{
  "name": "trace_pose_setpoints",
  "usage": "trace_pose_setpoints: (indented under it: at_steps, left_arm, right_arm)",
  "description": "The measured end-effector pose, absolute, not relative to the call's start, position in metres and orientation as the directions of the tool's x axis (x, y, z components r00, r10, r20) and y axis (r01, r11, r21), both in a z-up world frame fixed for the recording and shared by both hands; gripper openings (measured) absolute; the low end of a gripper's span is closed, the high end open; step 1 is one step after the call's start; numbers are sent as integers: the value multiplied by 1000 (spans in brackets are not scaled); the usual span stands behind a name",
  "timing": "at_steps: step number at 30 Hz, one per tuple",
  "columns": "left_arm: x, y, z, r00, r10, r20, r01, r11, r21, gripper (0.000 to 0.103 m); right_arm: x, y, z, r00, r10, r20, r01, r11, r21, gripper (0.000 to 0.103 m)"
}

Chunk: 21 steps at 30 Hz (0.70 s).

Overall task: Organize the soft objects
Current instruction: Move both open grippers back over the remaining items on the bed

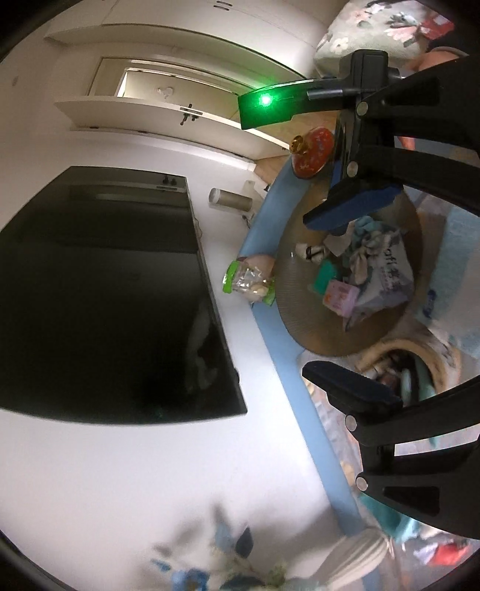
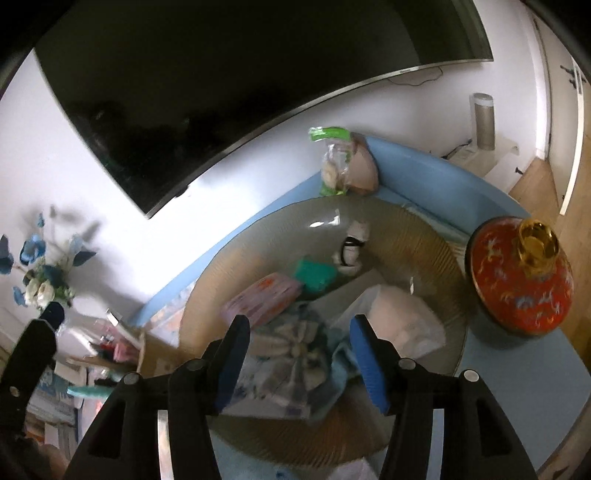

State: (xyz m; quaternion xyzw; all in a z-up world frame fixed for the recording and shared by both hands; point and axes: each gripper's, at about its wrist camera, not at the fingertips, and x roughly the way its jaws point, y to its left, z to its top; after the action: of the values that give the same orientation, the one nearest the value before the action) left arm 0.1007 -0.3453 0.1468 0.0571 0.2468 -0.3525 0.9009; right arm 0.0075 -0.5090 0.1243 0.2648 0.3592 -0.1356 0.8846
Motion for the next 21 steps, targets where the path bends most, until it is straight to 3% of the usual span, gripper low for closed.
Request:
trace_pose_setpoints:
  at_steps: [8, 14, 16, 18, 21]
  left_arm:
    - [49, -249, 150, 710, -538, -455, 585, 810, -45, 71]
    - [37, -134, 123, 776, -386, -499, 396, 914, -91, 71]
    - [35, -95, 113, 796, -334, -506, 327, 939, -106, 71]
    - [31, -65, 105, 816, -274, -510, 268, 960, -88, 71]
    - [29, -27, 88, 815, -204, -542, 193, 978, -77, 71]
  right_arm:
    - [-24, -446, 149, 727, -52, -684, 339, 894, 292, 56]
    - [-45, -375, 163, 773, 1, -635, 219, 938, 268, 63]
    - [-46, -351, 163, 783, 29, -621, 174, 949, 263, 68]
    - [-44, -320, 160, 790, 55, -610, 115, 965, 237, 82]
    - [-35, -271, 149, 780, 101, -618, 20, 983, 185, 88]
